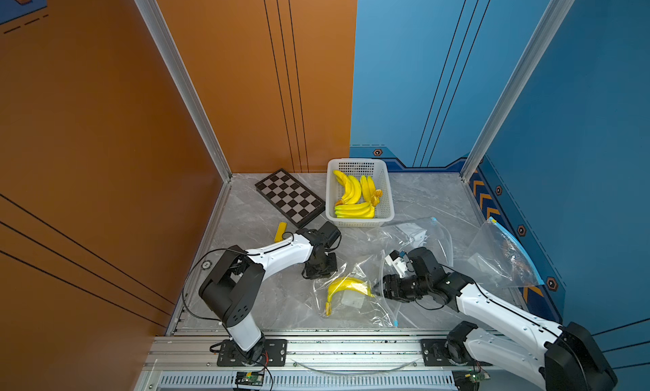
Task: Open the zip-top bag and take out the banana
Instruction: Pick up the banana from the zipper food storage bag, then place the zipper food storage bag at the center of the board.
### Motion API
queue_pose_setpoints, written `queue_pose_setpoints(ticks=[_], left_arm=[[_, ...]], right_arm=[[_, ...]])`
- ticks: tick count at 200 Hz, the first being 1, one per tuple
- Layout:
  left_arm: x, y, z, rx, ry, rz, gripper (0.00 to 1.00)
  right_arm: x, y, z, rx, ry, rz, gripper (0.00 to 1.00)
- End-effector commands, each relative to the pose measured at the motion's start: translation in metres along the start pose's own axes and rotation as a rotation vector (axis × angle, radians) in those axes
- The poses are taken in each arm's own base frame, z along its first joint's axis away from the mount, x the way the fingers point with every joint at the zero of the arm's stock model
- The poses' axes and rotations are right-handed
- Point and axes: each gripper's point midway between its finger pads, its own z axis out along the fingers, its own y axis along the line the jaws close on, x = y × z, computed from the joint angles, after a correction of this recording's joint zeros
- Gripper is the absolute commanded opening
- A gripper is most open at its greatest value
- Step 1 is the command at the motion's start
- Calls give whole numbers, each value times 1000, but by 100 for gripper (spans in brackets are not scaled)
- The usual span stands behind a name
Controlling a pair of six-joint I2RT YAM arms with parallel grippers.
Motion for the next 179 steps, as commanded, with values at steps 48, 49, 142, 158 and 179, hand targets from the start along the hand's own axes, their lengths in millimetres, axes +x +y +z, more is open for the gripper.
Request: queue_pose_setpoints(ticks=[48,49,142,158,179], left_arm=[[1,6,12,3,49,-4,0],[1,6,12,4,49,-3,0],[13,17,19,-4,83,-13,0],[14,18,20,-2,88,-12,0],[17,19,23,0,98,-11,0]], right_arm=[[1,21,4,114,-15,-615,67],[2,21,4,114,-14,-619,67],[23,14,40,237,113,-735,66],[14,12,41,289,91,-762,66],[3,16,45,309,52,-795,65]])
